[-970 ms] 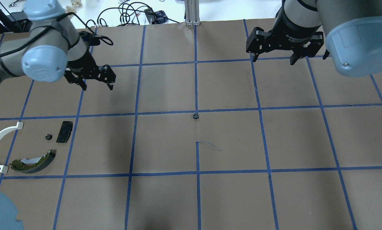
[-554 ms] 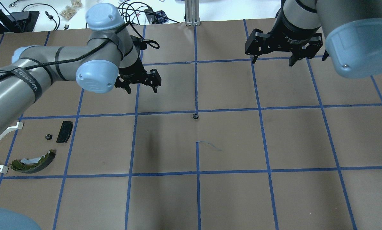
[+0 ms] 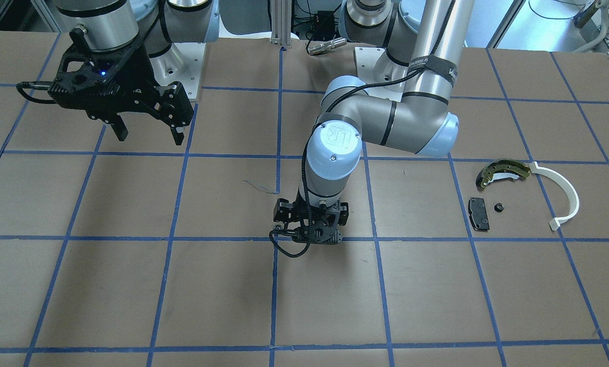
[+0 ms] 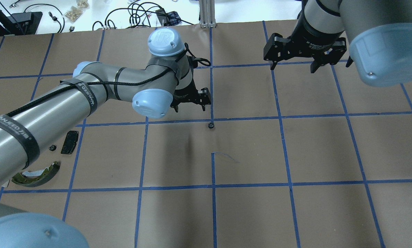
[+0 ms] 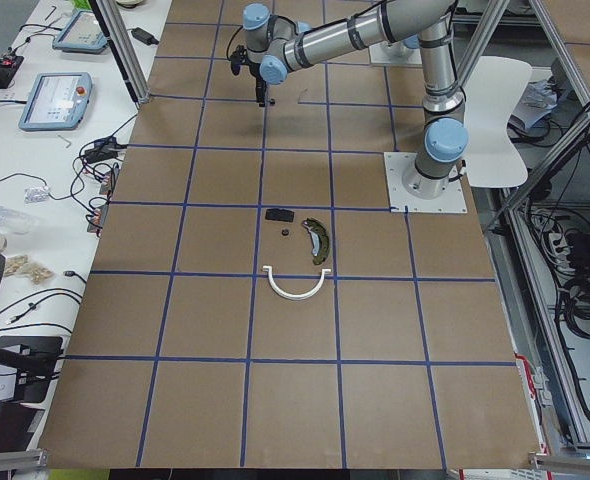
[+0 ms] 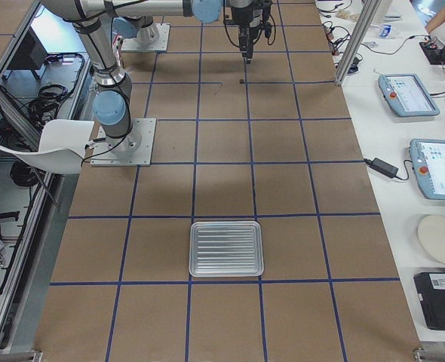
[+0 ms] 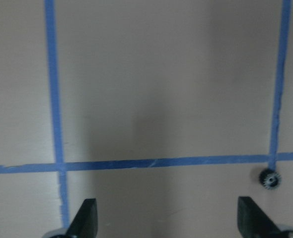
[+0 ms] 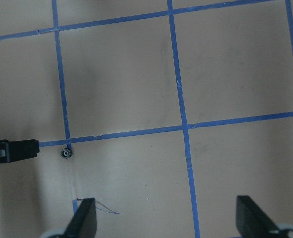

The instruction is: Place bearing gear from tray to pile

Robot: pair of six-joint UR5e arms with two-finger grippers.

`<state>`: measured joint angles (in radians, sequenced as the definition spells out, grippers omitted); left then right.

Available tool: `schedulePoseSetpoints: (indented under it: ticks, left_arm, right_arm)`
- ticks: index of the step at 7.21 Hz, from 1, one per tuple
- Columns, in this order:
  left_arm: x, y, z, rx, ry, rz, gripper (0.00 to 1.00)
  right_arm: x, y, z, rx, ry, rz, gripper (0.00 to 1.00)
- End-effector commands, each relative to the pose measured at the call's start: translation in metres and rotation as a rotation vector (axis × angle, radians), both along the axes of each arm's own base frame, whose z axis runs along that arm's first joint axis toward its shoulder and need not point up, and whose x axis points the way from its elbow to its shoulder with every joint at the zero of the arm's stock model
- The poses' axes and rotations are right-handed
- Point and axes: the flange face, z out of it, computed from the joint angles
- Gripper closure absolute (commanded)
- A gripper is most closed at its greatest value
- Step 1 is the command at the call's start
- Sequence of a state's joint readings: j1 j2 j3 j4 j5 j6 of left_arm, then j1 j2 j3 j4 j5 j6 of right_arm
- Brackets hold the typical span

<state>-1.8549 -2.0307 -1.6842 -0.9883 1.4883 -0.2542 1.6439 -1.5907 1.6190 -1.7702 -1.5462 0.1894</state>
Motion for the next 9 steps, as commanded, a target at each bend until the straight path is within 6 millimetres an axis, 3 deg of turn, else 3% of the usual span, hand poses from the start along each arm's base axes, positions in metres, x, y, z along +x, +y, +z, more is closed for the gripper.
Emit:
schedulePoseSetpoints:
  ticks: [1, 5, 6, 8, 9]
  left_arm:
    - [-0.037, 0.010, -0.029, -0.007, 0.026, -0.003, 0.00]
    - [-0.051, 0.016, -0.064, 0.036, 0.006, -0.027, 0.11]
    - [-0.055, 0.019, -0.066, 0.040, 0.007, -0.035, 0.30]
    - [-0.057, 0.020, -0.066, 0.041, 0.005, -0.038, 0.50]
    - [-0.056, 0.020, -0.066, 0.041, 0.005, -0.038, 0.80]
  right_arm:
    - [0.000, 0.001, 0.000, -0.001, 0.000, 0.000, 0.00]
    - [0.000, 0.000, -0.001, 0.002, 0.002, -0.001, 0.00]
    - [0.000, 0.000, -0.001, 0.002, 0.000, 0.000, 0.00]
    - [0.000, 0.000, -0.001, 0.002, 0.000, 0.000, 0.00]
    - [0.000, 0.000, -0.002, 0.002, 0.002, -0.001, 0.00]
